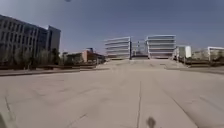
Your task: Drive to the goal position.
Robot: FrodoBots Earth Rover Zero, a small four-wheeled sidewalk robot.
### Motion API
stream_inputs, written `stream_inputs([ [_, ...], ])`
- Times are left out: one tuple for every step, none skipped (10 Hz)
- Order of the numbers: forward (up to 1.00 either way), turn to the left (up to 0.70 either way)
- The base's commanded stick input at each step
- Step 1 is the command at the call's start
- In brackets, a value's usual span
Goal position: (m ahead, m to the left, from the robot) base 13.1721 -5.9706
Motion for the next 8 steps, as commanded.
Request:
stream_inputs([
  [0.7, 0.0],
  [0.7, 0.0],
  [0.7, 0.0],
  [0.7, 0.0],
  [0.7, 0.0],
  [0.7, 0.0],
  [0.7, 0.0],
  [0.7, 0.0],
])
